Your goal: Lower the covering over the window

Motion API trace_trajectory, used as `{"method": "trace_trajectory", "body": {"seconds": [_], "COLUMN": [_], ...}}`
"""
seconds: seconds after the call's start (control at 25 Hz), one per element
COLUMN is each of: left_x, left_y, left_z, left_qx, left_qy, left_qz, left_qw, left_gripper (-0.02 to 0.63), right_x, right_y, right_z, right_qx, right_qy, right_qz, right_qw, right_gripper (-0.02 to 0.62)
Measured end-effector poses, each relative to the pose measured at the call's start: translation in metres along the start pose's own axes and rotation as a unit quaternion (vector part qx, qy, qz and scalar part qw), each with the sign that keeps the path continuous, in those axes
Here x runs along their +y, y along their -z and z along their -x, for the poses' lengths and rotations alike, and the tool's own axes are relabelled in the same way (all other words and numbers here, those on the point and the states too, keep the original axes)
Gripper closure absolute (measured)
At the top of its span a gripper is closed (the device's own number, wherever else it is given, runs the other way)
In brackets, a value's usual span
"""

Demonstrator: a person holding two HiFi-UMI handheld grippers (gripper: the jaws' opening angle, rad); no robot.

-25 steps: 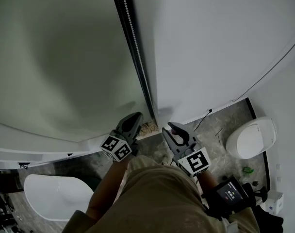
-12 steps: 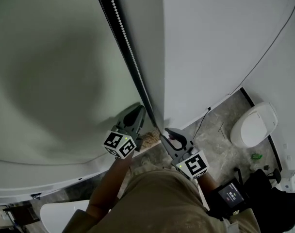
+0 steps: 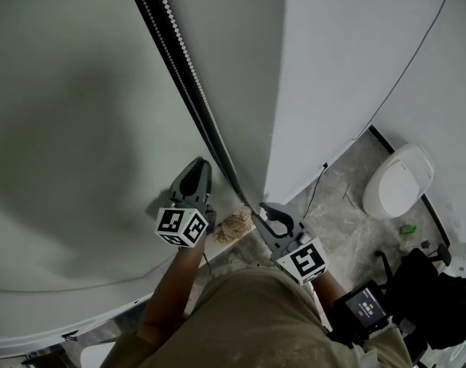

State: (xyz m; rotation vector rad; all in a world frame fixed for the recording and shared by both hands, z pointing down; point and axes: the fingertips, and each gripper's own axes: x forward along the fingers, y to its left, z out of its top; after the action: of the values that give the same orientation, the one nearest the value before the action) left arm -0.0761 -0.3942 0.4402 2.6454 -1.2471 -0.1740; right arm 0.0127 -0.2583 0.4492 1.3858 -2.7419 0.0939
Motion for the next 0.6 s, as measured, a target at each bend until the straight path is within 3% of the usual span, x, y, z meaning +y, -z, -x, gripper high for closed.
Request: {"method": "trace_trajectory", "body": {"seconds": [0.24,0.6], "left_x": [0.006,-0.007], "left_y": [-0.008,-0.011], "left_z": [-0.024,-0.068], "left_qx": [0.008,0.02], "left_qy": [0.005,0.048], "left_qz": [-0.042,-0.083], "left_qw": [0.9991,0.9952], "left_gripper": [0.526,0.525], "right_x": [-0.01,-0.029], "right_y": [-0.003,-0.008], "right_z": [-0.002,-0.007], "right_qx": [0.004,0.009], "right_qy": [0.017,0.044], "right_qz": [-0.004,-0.019], "right_qw": [1.0,0.999], "right_gripper": [0.499,0.499]}}
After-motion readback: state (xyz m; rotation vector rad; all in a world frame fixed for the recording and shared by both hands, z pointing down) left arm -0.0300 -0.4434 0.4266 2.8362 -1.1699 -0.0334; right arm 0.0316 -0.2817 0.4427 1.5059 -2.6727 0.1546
